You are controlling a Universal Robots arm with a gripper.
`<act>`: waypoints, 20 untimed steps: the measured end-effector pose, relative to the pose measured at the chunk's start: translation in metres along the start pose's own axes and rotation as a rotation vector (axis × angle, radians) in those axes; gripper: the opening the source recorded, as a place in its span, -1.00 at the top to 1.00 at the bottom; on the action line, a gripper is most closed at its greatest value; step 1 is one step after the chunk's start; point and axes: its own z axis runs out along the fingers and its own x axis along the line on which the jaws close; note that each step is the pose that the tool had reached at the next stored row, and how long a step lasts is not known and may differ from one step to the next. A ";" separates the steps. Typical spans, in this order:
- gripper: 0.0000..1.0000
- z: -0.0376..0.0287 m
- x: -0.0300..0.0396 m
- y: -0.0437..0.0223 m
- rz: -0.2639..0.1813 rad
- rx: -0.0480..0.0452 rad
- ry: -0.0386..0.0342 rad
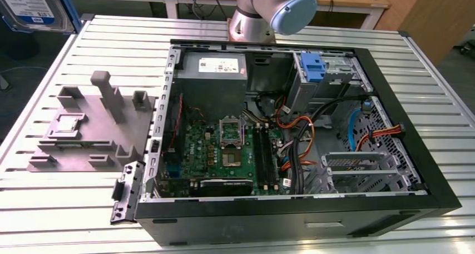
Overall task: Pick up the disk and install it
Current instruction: 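Pick up the disk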
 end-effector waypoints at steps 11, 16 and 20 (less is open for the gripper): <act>0.27 -0.0005 0.0043 -0.0001 0.000 -0.0001 0.0000; 0.27 -0.0006 0.0073 -0.0002 0.000 0.0000 0.0000; 0.27 -0.0006 0.0078 -0.0002 0.000 0.0000 0.0000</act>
